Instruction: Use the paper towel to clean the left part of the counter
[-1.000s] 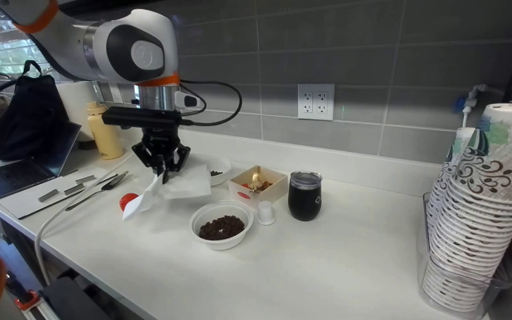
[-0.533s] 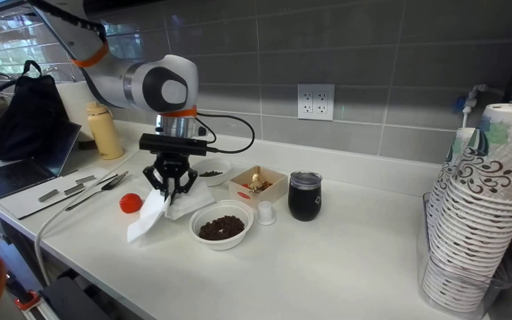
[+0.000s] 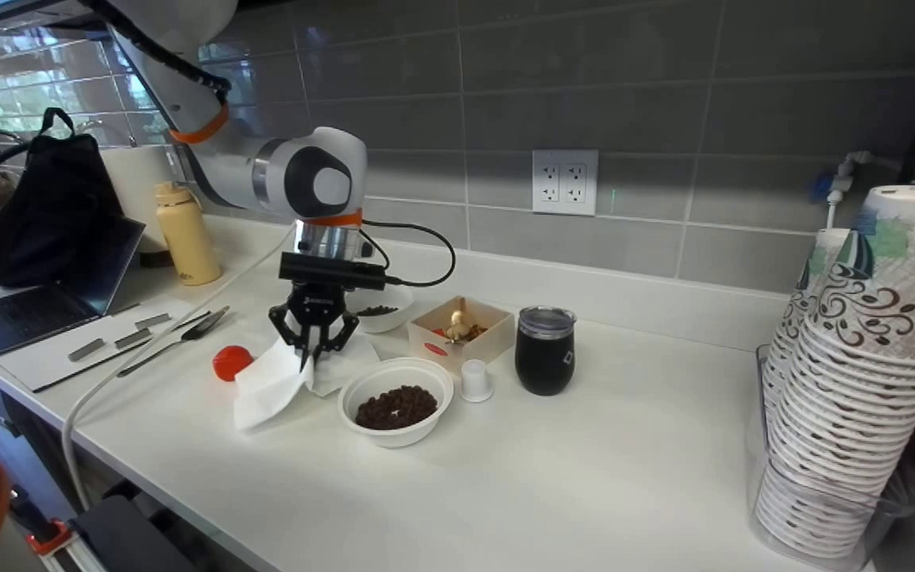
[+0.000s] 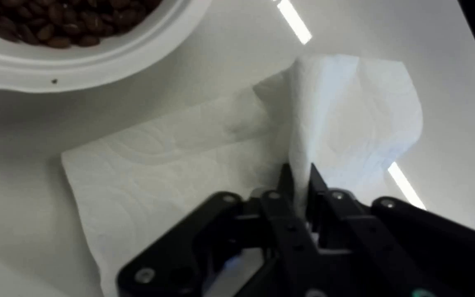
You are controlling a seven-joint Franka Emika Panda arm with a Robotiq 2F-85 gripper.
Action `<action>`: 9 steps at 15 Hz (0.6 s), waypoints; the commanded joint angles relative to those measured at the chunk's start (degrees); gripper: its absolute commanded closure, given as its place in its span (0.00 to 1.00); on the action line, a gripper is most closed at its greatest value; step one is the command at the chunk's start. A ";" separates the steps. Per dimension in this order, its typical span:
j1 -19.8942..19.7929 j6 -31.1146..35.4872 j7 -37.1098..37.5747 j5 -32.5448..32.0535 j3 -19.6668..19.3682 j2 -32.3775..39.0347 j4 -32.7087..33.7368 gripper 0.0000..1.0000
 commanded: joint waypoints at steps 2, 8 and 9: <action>-2.12 -1.97 -0.17 -3.13 1.41 -0.23 1.56 0.53; -2.40 -6.75 4.30 -2.11 1.60 -9.41 -3.22 0.07; -2.39 -7.45 5.57 -1.72 1.48 -11.41 -4.04 0.01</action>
